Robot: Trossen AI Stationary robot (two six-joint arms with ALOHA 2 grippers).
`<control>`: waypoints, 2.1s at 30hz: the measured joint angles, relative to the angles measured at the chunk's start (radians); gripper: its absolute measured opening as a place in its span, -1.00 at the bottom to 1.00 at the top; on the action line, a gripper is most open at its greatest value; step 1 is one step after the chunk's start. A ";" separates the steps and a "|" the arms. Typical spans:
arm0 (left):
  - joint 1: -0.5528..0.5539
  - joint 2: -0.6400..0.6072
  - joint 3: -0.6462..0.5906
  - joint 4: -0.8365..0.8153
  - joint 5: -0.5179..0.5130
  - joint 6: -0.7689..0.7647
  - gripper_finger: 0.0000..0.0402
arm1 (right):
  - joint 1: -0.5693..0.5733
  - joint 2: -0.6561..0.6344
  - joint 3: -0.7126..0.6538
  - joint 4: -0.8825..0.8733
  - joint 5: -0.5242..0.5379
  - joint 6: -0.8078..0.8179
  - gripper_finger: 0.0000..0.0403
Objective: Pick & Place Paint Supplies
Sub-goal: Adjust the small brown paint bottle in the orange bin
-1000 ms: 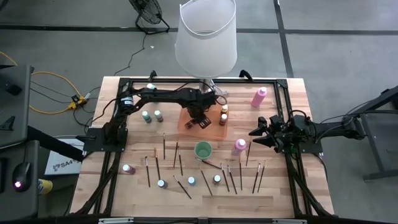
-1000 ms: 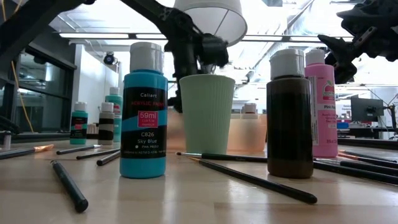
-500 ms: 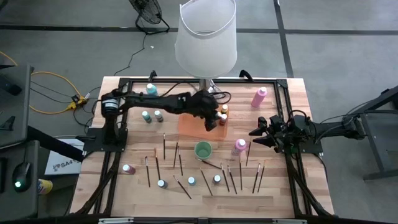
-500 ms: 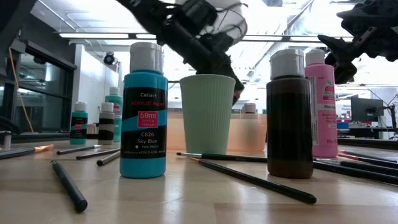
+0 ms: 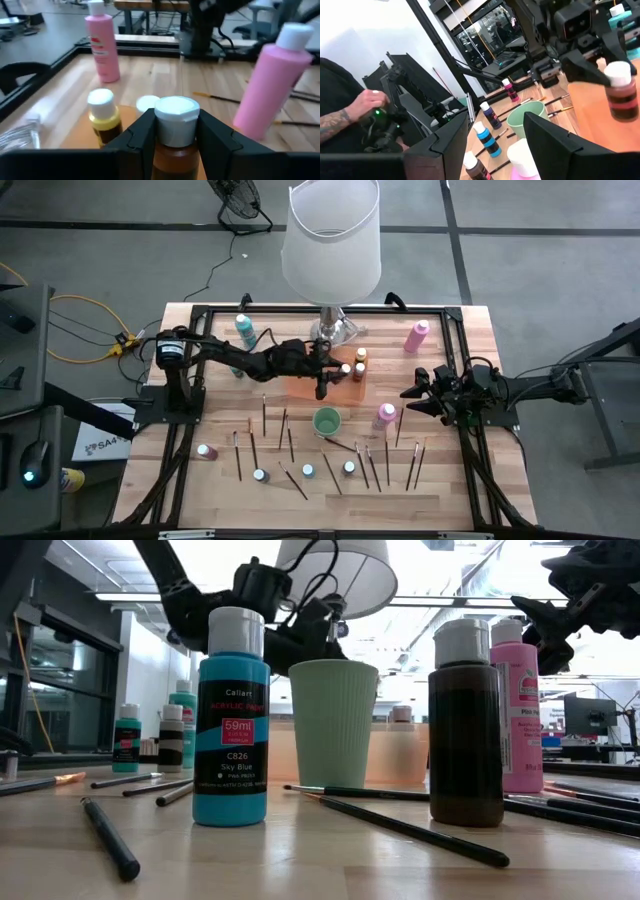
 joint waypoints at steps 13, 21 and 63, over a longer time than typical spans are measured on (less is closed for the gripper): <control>0.002 0.133 0.034 0.136 0.117 0.020 -0.45 | 0.000 0.000 0.000 0.000 0.000 0.000 -0.07; 0.002 0.193 0.074 0.163 0.144 0.017 -0.45 | 0.000 0.000 0.000 0.000 0.000 0.000 -0.07; 0.002 0.194 0.079 0.153 0.136 0.012 -0.33 | 0.000 0.000 0.000 0.000 0.000 0.000 -0.07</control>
